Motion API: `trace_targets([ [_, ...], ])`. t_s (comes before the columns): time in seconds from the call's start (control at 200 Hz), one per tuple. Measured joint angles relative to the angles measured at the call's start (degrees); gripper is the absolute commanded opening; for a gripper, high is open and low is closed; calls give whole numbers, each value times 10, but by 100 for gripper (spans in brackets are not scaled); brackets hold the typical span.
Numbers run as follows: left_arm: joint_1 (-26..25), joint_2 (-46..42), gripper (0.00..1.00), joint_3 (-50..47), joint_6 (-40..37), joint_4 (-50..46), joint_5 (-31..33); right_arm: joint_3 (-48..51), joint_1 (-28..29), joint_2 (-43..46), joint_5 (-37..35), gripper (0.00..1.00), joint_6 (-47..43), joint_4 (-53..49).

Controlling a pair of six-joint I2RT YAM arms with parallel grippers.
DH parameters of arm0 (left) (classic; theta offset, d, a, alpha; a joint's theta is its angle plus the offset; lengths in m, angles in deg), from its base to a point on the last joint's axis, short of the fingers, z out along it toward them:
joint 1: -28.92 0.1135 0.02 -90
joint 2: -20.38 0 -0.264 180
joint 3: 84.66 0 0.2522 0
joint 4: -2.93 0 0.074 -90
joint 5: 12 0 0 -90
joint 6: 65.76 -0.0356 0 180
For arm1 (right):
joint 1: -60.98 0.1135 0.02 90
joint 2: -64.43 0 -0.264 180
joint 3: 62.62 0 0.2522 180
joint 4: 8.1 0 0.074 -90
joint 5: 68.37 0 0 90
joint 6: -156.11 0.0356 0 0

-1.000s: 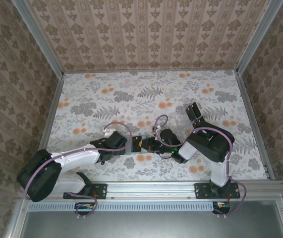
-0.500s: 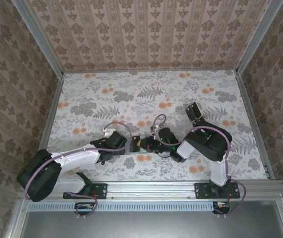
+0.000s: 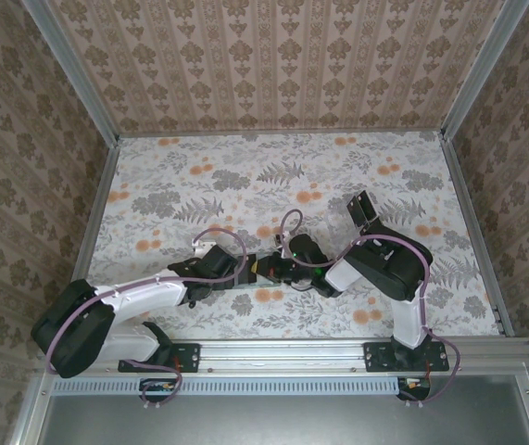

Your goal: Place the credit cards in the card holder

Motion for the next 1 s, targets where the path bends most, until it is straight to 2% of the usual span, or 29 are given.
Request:
trace_targets([
  [0.165, 2, -17, 100, 0, 0, -9, -6, -12, 1, 33, -5, 30, -24, -69],
  [0.29, 12, -41, 100, 0, 0, -16, -8, -29, 3, 67, -15, 36, -57, -156],
  [0.44, 22, -61, 100, 0, 0, -18, -8, -59, 3, 89, -32, 37, -96, -260],
  [0.575, 28, -64, 100, -1, 0, -23, -10, -82, 3, 92, -39, 33, -117, -318],
  [1.0, 31, -22, 100, -2, 3, -24, -21, -124, 11, 70, -47, 16, -132, -378],
])
